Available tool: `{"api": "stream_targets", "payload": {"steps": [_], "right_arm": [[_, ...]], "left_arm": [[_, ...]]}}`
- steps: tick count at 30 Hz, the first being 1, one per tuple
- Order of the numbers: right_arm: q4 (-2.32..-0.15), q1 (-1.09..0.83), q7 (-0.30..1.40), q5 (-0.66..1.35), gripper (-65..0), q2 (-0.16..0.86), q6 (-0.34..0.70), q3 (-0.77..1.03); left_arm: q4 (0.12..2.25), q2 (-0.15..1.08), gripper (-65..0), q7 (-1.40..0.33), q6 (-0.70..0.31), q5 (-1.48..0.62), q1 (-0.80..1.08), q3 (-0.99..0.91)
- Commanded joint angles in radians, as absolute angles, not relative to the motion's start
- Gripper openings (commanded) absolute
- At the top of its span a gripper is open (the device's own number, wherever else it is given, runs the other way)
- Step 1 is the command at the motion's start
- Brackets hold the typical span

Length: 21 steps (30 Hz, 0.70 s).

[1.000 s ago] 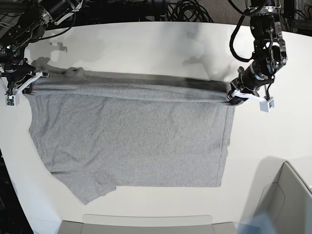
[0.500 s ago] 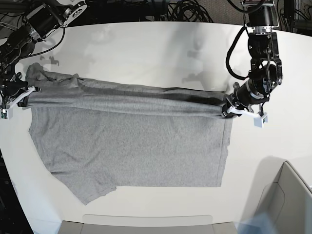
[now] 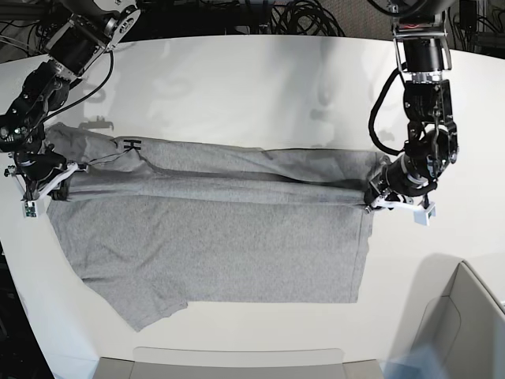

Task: Fold the T-shirt properly
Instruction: 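Drag the held edge across the shirt toward its opposite edge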

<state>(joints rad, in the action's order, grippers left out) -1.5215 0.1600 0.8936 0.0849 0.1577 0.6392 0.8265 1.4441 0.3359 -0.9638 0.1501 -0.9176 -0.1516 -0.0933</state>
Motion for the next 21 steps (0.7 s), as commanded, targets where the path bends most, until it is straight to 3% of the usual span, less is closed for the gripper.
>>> {"api": "stream_targets", "payload": {"steps": [1,7,21], "right_arm": [[-1.526,0.174,0.869,0.093,-65.0,0.180,0.634,0.829],[-1.457,0.213,0.854,0.093,-65.0,0.189,0.616,0.828],[-1.334,0.278,0.762,0.094,-65.0,0.216,0.601,0.786]], "left_arm": [[1.458,0.352,-65.0,-0.938,0.145,-0.918,-0.185,-0.099],[1.363,0.346,-65.0,-0.931,0.142,-0.766,-0.265,-0.005],[1.245,0.349,-65.0,-0.828,0.142,-0.754,-0.320,0.004]]}}
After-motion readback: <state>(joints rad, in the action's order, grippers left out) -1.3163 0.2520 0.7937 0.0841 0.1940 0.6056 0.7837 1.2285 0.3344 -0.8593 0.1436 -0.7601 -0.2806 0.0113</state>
